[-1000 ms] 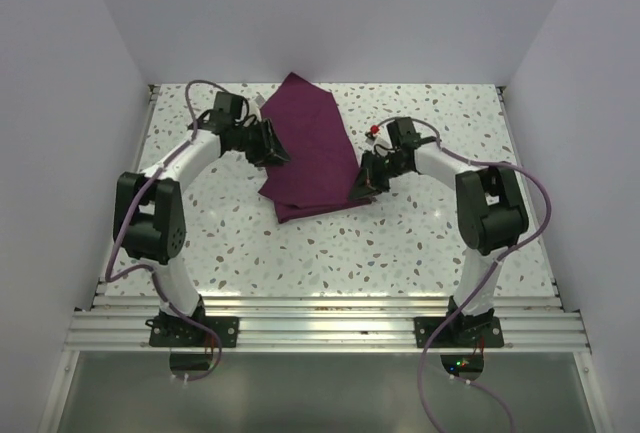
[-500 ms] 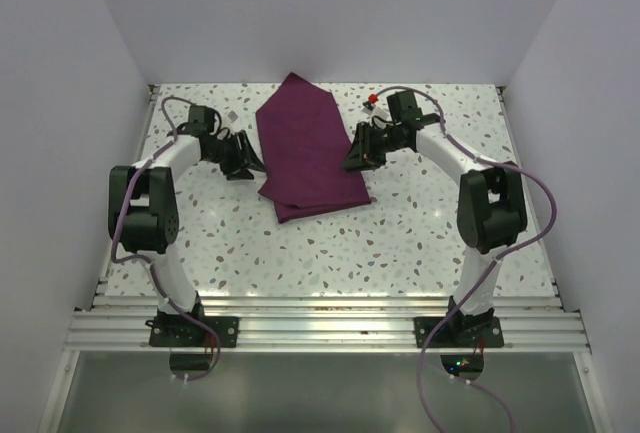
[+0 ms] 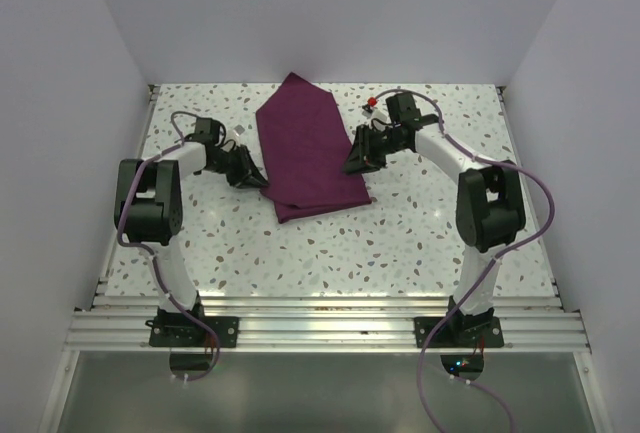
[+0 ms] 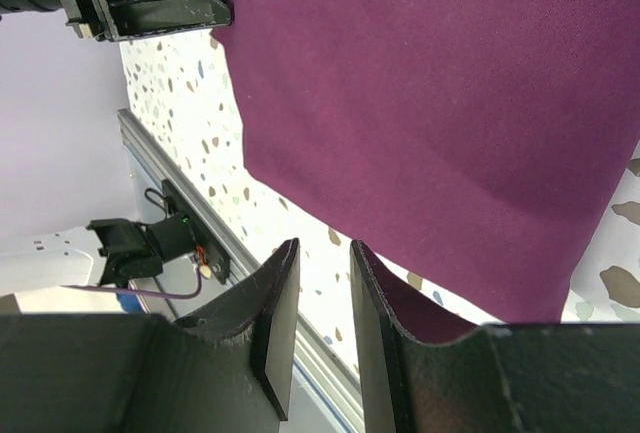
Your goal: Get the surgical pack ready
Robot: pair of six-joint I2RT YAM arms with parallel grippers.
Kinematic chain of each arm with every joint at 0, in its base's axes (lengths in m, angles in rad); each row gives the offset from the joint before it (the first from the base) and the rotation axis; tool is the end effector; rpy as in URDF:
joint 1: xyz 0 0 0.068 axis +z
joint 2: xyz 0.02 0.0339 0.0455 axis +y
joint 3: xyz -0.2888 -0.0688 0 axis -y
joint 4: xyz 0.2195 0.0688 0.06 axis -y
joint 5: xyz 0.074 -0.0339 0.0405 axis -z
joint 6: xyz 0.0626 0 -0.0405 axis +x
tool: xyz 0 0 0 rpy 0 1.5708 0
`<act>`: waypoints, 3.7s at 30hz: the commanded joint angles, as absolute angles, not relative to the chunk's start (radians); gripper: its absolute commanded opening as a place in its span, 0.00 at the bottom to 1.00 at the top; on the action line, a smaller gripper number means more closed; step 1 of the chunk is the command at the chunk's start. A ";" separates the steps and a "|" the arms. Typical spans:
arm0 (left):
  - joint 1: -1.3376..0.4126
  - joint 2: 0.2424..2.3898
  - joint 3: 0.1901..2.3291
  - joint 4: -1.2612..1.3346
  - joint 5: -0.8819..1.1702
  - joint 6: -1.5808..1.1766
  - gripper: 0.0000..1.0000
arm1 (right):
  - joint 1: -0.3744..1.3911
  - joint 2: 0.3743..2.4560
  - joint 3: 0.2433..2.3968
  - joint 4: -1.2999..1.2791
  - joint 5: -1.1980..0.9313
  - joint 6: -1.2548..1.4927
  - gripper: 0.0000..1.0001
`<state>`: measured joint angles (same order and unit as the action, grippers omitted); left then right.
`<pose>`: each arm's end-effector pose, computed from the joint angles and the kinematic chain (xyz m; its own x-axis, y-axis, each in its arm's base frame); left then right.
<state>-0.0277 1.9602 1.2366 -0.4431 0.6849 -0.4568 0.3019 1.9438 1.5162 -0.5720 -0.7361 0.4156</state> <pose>0.3808 -0.0502 0.1677 -0.9440 -0.3156 -0.0963 -0.1630 0.6999 -0.6954 0.3837 0.1635 0.2447 -0.9637 0.0133 -0.2666 -0.1944 0.6496 0.7350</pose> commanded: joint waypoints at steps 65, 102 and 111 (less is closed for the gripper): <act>-0.104 1.830 1.327 -0.575 0.465 -0.521 0.43 | 0.451 2.099 1.623 -0.592 -0.736 0.439 0.34; -0.190 1.953 1.494 -0.768 0.339 -0.623 0.53 | 0.453 2.103 1.614 -0.563 -0.749 0.456 0.33; -0.202 1.991 1.522 -0.761 0.360 -0.620 0.49 | 0.451 2.105 1.611 -0.558 -0.752 0.454 0.33</act>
